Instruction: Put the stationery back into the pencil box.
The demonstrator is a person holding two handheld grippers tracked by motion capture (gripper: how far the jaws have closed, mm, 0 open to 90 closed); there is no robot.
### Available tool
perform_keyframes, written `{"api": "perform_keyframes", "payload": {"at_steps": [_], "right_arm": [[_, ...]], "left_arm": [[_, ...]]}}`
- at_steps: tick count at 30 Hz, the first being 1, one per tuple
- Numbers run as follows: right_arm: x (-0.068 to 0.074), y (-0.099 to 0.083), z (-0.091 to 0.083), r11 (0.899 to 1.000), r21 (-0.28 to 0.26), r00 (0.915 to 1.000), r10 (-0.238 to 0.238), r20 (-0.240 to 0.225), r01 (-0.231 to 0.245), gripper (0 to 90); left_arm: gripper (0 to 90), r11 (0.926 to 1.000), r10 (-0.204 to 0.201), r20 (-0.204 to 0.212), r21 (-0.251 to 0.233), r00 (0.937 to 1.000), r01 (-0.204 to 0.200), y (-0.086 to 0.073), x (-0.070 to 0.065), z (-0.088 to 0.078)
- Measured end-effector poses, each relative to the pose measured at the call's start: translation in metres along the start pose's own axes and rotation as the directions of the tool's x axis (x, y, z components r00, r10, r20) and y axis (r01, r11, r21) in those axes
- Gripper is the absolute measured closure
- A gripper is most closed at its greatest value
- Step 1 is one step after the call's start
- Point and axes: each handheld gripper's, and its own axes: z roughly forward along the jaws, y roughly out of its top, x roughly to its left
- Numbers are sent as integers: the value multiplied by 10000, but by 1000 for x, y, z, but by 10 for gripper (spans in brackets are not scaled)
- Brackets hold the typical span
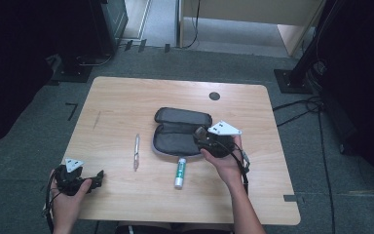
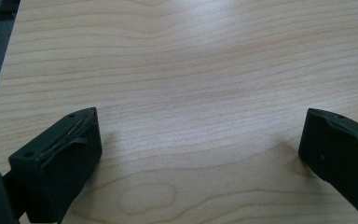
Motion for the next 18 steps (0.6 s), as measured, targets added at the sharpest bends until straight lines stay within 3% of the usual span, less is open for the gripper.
{"api": "perform_keyframes", "payload": {"at_steps": [18], "right_arm": [[-3,-9,23,9973,664,9995,-311,101,304,415]], "left_arm": [[0,10000,-1,0,2,10000,1,0,0,0]]}}
